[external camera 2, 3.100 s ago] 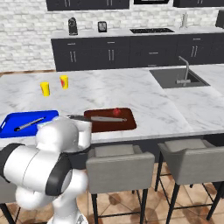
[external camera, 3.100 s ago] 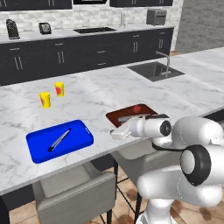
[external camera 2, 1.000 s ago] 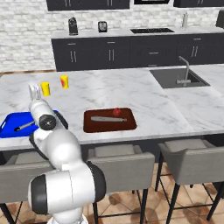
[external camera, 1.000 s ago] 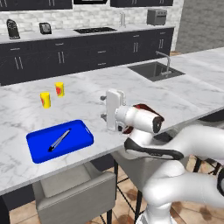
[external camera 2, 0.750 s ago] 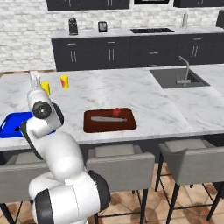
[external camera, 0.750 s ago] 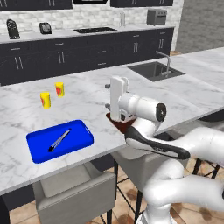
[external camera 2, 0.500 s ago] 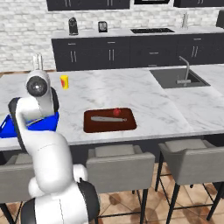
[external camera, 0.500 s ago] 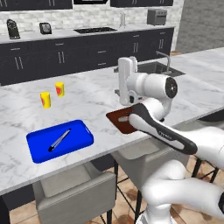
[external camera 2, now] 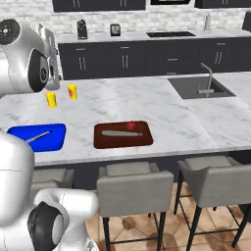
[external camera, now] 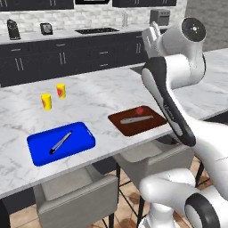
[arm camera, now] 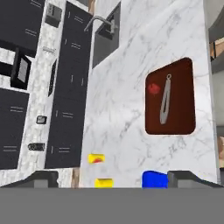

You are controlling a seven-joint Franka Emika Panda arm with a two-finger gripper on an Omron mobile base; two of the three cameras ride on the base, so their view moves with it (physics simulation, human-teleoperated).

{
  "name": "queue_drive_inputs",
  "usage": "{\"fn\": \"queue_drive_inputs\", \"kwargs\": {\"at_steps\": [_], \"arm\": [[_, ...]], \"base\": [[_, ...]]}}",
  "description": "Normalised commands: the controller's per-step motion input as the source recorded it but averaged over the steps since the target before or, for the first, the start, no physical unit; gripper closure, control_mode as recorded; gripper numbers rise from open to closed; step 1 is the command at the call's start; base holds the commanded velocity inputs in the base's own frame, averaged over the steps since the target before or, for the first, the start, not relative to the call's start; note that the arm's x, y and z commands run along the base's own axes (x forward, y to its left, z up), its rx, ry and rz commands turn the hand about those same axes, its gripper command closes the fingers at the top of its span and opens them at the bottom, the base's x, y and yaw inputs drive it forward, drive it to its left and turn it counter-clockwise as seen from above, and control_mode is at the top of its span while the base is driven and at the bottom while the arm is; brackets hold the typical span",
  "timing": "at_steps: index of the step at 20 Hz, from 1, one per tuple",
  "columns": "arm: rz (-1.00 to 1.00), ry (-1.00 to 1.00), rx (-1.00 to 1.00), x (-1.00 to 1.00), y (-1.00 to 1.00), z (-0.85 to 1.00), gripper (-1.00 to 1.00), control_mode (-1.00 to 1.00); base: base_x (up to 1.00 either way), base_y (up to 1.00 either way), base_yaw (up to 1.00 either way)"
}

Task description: Gather the sweet potato and bell pepper from the fridge and place them on a tray on the dining counter. Then gather the steaks from the fridge and place them on the other tray.

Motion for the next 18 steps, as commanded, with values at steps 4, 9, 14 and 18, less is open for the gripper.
{"fn": "queue_drive_inputs", "kwargs": {"at_steps": [4,9,14,18], "arm": [[-0.17,0.0,-0.27,-1.0,-1.0,-0.34,-1.0,-1.0],[-0.05,0.0,-0.16,-1.0,-0.87,-0.97,-1.0,-1.0],[0.0,-0.01,-0.01,-1.0,-0.07,-0.15,-1.0,-1.0],[0.01,-0.01,0.0,-0.94,0.01,-0.21,-1.0,-1.0]], "base": [[0.0,0.0,0.0],[0.0,0.0,0.0],[0.0,0.0,0.0],[0.0,0.0,0.0]]}}
